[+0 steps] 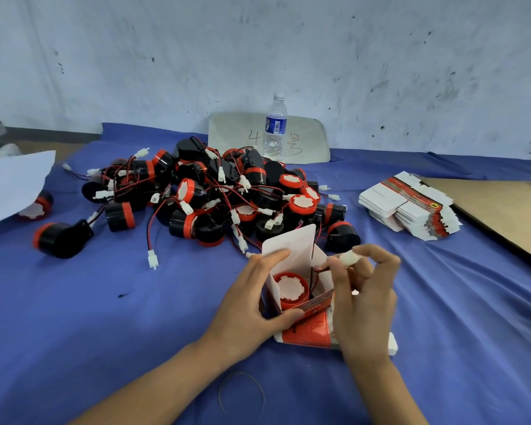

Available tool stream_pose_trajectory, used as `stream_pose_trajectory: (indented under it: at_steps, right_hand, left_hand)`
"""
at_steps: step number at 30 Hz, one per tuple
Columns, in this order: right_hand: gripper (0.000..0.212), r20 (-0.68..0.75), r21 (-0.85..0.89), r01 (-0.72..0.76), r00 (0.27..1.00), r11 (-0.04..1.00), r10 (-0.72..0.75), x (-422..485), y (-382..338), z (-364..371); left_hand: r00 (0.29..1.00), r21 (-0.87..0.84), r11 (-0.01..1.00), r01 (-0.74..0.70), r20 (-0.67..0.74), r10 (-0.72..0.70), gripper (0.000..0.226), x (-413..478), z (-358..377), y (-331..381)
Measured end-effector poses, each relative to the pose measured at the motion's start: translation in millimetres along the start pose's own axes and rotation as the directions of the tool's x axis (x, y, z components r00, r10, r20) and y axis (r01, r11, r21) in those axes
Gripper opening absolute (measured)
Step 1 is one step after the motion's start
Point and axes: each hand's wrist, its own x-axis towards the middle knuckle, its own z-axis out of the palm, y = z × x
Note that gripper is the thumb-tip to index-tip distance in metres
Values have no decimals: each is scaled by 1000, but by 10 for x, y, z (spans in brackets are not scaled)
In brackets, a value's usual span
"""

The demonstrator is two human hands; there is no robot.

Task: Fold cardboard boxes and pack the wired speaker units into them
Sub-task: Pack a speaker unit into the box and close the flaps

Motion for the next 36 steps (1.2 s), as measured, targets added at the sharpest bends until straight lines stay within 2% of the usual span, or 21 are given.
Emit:
stream_pose_trajectory:
  at_steps: [3, 6, 9, 11, 13, 15, 20, 22, 24, 26, 28, 30, 34, 36]
  right_hand:
    - [20, 35, -159, 84, 996, 984, -79, -39, 51, 49]
    - [15, 65, -235, 172, 985, 957, -161, -25, 56, 62]
    - [15, 192, -382, 306, 949, 872, -250, -7, 40, 37]
    - [22, 235, -475, 237, 962, 848, -137, 2, 27, 32]
    - [37, 220, -517, 61, 973, 854, 64, 9, 56, 43]
    - [34, 198, -533, 25, 976, 846, 96, 18, 79, 41]
    - [16, 182, -548, 232, 971, 803, -157, 32, 53, 17]
    - [21, 222, -520, 279, 957, 807, -188, 36, 81, 4]
    - [19, 300, -477, 288, 941, 830, -154, 42, 91, -10]
    - [15, 393, -460, 198, 920, 865, -1, 64, 78, -31]
    - [20, 444, -502, 133, 887, 855, 123, 76, 91, -58]
    - [16, 434, -534, 176, 896, 827, 89, 75, 82, -80]
    - [6, 357, -460, 148, 934, 875, 30, 44, 59, -24]
    - [13, 322, -426, 94, 945, 900, 54, 38, 47, -3]
  left_hand:
    - [1000, 11, 1000, 9, 2, -9, 70, 4, 0, 10]
    - [1000, 15, 1000, 1, -5, -1, 72, 6, 0, 24]
    - [1000, -4, 1000, 2, -11, -2, 80, -1, 6, 30]
    - [1000, -5, 1000, -3, -15, 3, 85, -5, 11, 34]
    - [1000, 2, 1000, -10, -10, 10, 87, -9, 12, 34]
    - [1000, 4, 1000, -4, -6, 4, 87, -16, 7, 39]
    - [999, 25, 999, -26, 20, 25, 90, -16, 5, 50]
    - [999, 31, 999, -25, 37, 23, 90, -19, 9, 38]
    - [998, 46, 998, -36, 44, 34, 92, -22, 22, 9]
    - [998, 45, 999, -26, 50, 23, 95, -21, 27, -15]
    - [998, 34, 999, 0, 70, -3, 91, -16, 33, -30]
    - [996, 39, 999, 0, 89, -3, 88, -15, 49, -32]
    - [993, 46, 999, -10, 116, 5, 85, -16, 67, -32]
    - [992, 46, 999, -13, 123, 7, 84, -15, 67, -33]
